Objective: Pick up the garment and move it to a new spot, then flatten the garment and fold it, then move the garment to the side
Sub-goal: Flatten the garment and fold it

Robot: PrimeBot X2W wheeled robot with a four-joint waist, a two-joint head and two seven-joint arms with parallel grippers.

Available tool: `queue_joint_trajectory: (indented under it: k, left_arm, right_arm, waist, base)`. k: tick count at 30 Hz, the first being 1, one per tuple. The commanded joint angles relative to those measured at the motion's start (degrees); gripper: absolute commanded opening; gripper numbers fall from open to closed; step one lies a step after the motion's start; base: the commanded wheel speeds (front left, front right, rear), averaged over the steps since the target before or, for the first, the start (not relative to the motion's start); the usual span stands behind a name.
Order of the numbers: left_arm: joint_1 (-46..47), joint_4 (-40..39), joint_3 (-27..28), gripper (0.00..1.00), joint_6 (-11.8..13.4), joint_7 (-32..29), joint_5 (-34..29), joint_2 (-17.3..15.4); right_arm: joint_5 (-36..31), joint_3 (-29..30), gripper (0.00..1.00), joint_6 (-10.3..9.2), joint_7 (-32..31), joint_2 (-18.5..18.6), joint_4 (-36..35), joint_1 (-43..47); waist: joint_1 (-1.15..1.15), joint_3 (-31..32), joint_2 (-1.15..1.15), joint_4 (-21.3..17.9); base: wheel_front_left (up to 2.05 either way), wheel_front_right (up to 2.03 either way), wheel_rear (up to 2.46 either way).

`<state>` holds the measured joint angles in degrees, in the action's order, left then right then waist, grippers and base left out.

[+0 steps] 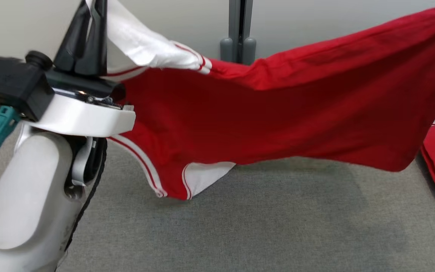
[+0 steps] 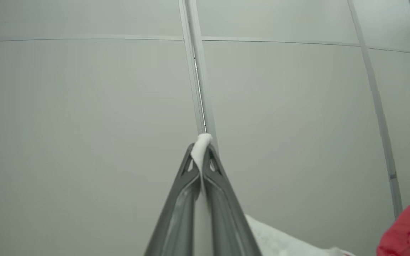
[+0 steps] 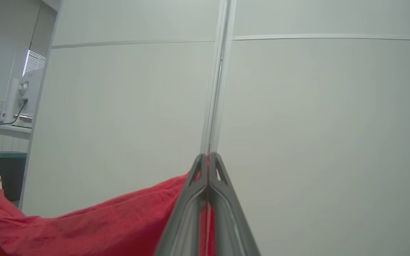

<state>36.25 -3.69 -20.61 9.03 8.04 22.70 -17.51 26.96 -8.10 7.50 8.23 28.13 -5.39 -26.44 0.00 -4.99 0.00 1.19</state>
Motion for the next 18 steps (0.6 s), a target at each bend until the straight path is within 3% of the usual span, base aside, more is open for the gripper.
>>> queue_joint_trajectory:
  k: [1, 8, 14, 18]
  left_arm:
    - [1.63, -1.79, 0.33, 0.00, 0.64, -0.96, -0.84, -0.69]
    - [5.91, -5.55, 0.42, 0.00, 1.06, -5.30, -0.59, -0.93]
    - [8.01, 1.11, 1.10, 0.00, -0.65, -4.45, 2.71, 0.52]
    - [11.47, 8.17, 1.33, 0.00, -2.12, -2.39, 3.76, 1.73]
  right_arm:
    - [-1.33, 1.65, 0.00, -0.02, -1.53, -0.96, -2.19, 0.86]
    - [-3.68, 6.31, 0.00, -0.01, -7.56, -4.67, -9.32, 1.42]
    - [-2.80, 7.17, 0.00, -0.01, -9.83, -7.13, -8.48, 0.21]
    - [-1.49, 6.47, 0.00, -0.01, -9.92, -7.58, -3.95, -3.57]
  waist:
    - [0.00, 0.83, 0.00, -0.48]
    - [0.00, 2.52, 0.00, -1.06]
    - [0.00, 1.84, 0.00, -1.12]
    - [0.00, 0.22, 0.00, -1.17]
  base:
    - [0.00, 0.00, 0.00]
    - [0.00, 0.00, 0.00]
    - [0.00, 0.00, 0.00]
    - [0.00, 0.00, 0.00]
